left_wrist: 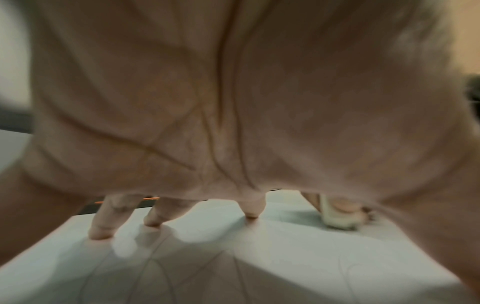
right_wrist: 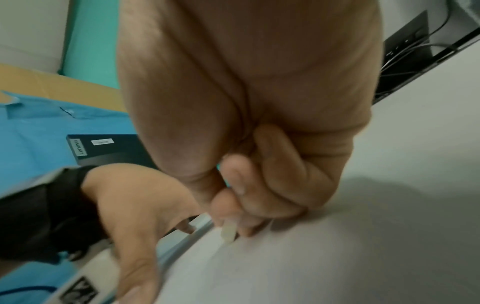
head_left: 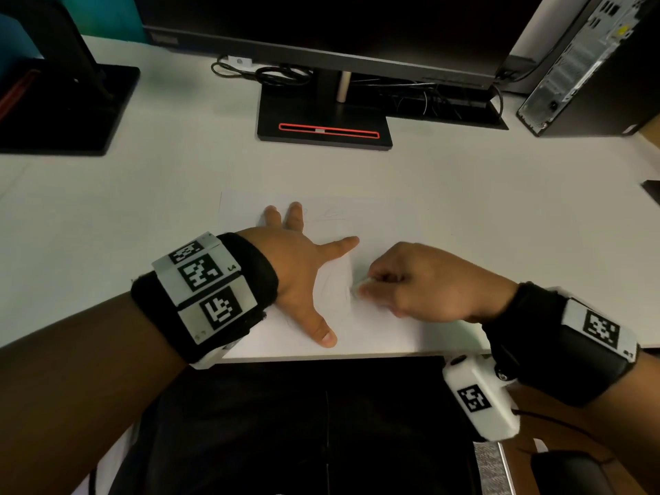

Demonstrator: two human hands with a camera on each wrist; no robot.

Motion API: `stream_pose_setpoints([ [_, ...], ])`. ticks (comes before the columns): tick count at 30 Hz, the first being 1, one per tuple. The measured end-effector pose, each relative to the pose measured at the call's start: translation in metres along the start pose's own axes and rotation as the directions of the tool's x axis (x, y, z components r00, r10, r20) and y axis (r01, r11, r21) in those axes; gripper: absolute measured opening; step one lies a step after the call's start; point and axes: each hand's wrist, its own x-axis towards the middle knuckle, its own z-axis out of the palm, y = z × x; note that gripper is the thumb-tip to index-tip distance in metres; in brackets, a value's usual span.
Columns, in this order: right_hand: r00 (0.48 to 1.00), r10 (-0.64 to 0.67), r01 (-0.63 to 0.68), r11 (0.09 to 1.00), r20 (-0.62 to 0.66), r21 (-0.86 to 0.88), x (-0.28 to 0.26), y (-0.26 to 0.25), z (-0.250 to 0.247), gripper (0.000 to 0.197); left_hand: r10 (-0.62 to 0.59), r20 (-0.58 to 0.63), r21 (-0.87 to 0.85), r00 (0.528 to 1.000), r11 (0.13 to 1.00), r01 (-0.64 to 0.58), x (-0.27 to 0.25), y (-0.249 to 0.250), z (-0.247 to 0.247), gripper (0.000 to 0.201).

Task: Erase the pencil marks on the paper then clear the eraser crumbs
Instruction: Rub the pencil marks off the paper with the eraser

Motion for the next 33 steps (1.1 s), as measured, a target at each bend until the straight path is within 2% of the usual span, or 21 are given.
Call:
stream_pose_setpoints([
  [2,0.991,0.033,-0.032,0.999,-0.133,0.008,0.005,0.003,-0.002,0.042,-0.002,0.001,0.002,1.0,1.0,0.002,0.0,0.0,0.001,0.14],
  [3,0.989,0.026,-0.025,1.0,-0.148,0.008,0.006,0.002,-0.001,0.041,-0.002,0.0,0.001,1.0,1.0,0.002,0.0,0.001,0.001,0.14],
  [7,0.999,-0.016,0.016,1.0,0.031,0.0,0.002,-0.005,0.005,0.042,-0.004,-0.002,0.01,1.0,1.0,0.004,0.0,0.001,0.0,0.139],
  [11,0.988,0.053,-0.049,0.998,-0.146,0.03,0.009,0.004,-0.003,0.041,0.002,-0.008,0.001,1.0,1.0,-0.002,0.001,0.0,0.001,0.14],
  [12,0.989,0.041,-0.038,0.999,-0.144,0.022,0.009,0.003,-0.001,0.041,0.002,-0.008,-0.001,1.0,1.0,-0.002,0.001,0.0,0.001,0.14],
  [15,1.0,-0.01,0.009,1.0,-0.011,-0.019,0.005,-0.002,0.003,0.042,0.003,-0.007,0.002,1.0,1.0,-0.003,0.001,-0.001,0.001,0.14],
  [16,1.0,-0.001,0.001,1.0,-0.009,-0.023,0.005,0.0,0.0,0.042,0.004,-0.006,0.002,1.0,1.0,-0.004,0.001,-0.001,0.001,0.14],
  [20,0.977,0.092,-0.091,0.996,-0.19,0.018,0.01,0.011,-0.011,0.042,0.006,0.0,-0.005,1.0,1.0,-0.006,0.0,0.0,0.001,0.14],
  [21,0.982,0.077,-0.077,0.997,-0.173,0.003,0.009,0.009,-0.009,0.042,0.006,-0.001,-0.004,1.0,1.0,-0.006,0.0,-0.001,0.001,0.14],
  [24,1.0,0.016,-0.016,1.0,0.005,-0.017,0.003,0.002,-0.002,0.041,0.009,-0.008,-0.004,1.0,1.0,-0.009,0.001,0.0,0.001,0.14],
  [25,1.0,0.025,-0.025,1.0,0.01,-0.004,0.004,0.004,-0.004,0.042,0.011,-0.012,-0.007,1.0,1.0,-0.012,0.001,-0.001,0.001,0.14],
  [29,0.977,0.119,-0.112,0.992,-0.177,0.052,0.011,0.014,-0.012,0.044,0.013,-0.01,-0.015,1.0,1.0,-0.014,0.0,-0.002,0.001,0.14],
  [33,0.999,0.034,-0.034,0.999,0.0,0.02,0.007,0.004,-0.004,0.04,0.013,-0.012,-0.013,1.0,1.0,-0.014,0.001,-0.002,0.001,0.14],
])
